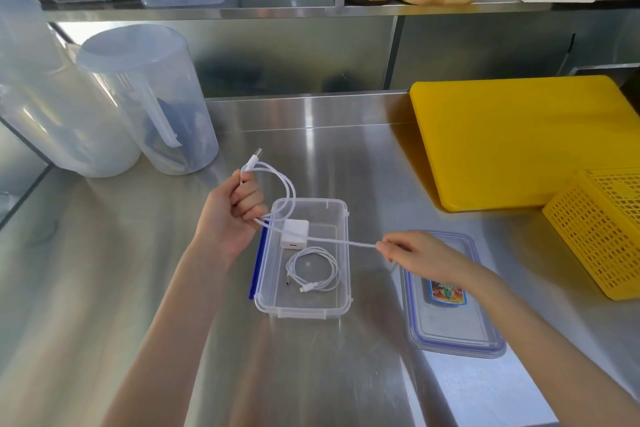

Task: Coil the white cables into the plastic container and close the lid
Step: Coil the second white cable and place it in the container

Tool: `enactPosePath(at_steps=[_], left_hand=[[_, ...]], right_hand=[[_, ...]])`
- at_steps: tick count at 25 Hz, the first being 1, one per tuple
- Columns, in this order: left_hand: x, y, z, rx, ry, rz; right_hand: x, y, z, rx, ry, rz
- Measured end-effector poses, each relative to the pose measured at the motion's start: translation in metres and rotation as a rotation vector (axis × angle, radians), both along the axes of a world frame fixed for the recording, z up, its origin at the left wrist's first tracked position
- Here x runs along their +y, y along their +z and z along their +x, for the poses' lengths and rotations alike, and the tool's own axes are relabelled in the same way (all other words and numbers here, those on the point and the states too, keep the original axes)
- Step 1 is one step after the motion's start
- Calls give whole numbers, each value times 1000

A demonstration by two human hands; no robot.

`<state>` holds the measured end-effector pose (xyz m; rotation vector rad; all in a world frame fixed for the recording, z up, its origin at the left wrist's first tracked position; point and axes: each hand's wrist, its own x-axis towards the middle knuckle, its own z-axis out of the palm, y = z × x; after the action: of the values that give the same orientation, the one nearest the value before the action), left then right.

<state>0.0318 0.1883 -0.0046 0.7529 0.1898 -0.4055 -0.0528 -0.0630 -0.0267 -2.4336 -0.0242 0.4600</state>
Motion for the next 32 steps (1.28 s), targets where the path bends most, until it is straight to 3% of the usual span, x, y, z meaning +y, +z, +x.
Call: enactPosePath(at_steps=[5, 8, 10, 14, 17, 19, 23, 28, 32], left_hand=[[-18, -6, -12, -102, -134, 206], [-26, -7, -19, -178, -183, 320], [-30, -8, -24, -244, -219, 391], [-45, -12, -31, -316, -299, 436], [-57, -22, -35, -328, -321, 571], [-63, -28, -38, -342, -320, 651], [-69, -29, -43, -376, -359, 648], [-62, -32, -40, -334, -303, 512], [-63, -26, -38, -227, -269, 382]], right_hand=[[-4, 10, 13, 13, -231, 3], [7, 15, 21, 144, -500, 476], [14, 20, 23, 187, -553, 775], [32, 29, 25, 180, -591, 1034], [39, 34, 25, 146, -589, 1187], [44, 36, 23, 120, -482, 1145], [58, 31, 14, -3, -295, 746], [58, 28, 13, -43, -245, 683], [65, 24, 10, -114, -69, 481]])
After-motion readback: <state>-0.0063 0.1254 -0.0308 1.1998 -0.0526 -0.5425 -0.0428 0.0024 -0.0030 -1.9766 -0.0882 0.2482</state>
